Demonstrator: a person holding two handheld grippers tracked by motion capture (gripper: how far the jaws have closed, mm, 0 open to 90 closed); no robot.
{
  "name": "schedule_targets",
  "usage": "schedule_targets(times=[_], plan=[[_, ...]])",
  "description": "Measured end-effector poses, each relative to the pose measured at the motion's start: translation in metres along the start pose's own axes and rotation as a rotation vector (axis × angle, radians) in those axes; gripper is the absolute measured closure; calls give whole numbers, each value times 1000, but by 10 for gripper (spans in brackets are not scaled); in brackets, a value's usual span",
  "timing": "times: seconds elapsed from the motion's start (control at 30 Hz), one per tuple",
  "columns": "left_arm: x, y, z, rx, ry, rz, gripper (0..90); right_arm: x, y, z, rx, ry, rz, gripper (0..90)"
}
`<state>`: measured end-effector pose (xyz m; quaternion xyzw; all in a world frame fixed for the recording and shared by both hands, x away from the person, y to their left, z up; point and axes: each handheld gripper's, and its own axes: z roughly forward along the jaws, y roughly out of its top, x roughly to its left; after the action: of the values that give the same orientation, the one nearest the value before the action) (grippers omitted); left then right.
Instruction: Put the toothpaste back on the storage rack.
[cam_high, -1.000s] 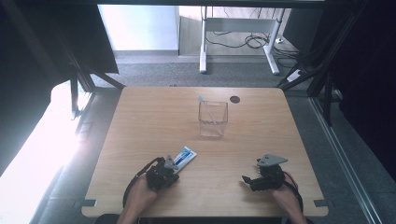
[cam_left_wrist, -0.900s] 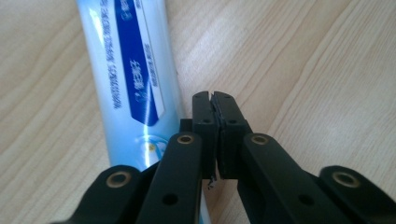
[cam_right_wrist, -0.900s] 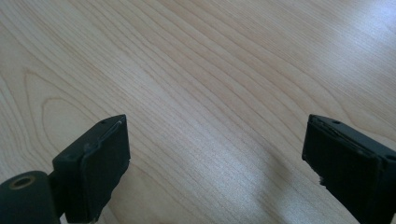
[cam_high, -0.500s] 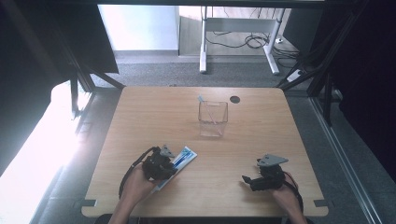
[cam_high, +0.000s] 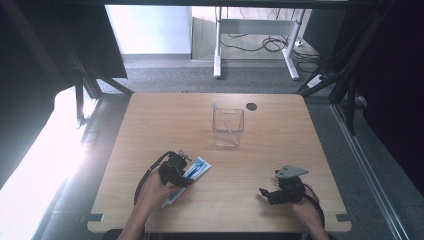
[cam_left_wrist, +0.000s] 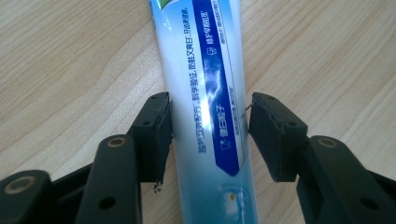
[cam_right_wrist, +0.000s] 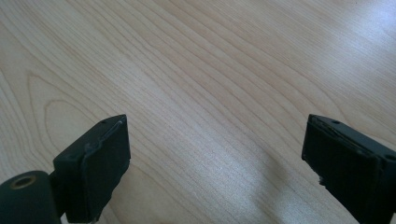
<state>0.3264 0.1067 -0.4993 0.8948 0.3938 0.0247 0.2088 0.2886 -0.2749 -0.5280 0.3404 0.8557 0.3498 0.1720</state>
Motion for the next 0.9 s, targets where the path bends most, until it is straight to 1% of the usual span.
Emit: schedule_targets(times=[0.1,0.2,0.37,0.47,0.53,0.57,0.6,0.67,0.77,0.9], plan=[[0,4,6,34,11,-4,468,0,0,0,0,0,-1,80],[0,7,9,57,8,-10,460,0,0,0,1,1,-3,80],[0,10,12,80,10,-6,467,0,0,0,0,1,-3,81],[-1,12,11,91,9,-5,497,0,0,-1,-3,1,-3,81],[-2,12,10,91,12,2,543,0,1,-1,-3,0,-4,81],[-2,12,9,88,11,-4,566,0,1,-1,-3,0,-4,82],[-2,12,8,85,11,4,595,0,1,-1,-3,-1,-4,81],[-2,12,6,77,8,8,644,0,0,-1,-4,-1,-2,82],[-1,10,4,65,2,19,680,0,0,-1,-4,-1,-1,82],[1,8,1,50,-14,24,705,-1,0,-1,-5,-1,2,82]])
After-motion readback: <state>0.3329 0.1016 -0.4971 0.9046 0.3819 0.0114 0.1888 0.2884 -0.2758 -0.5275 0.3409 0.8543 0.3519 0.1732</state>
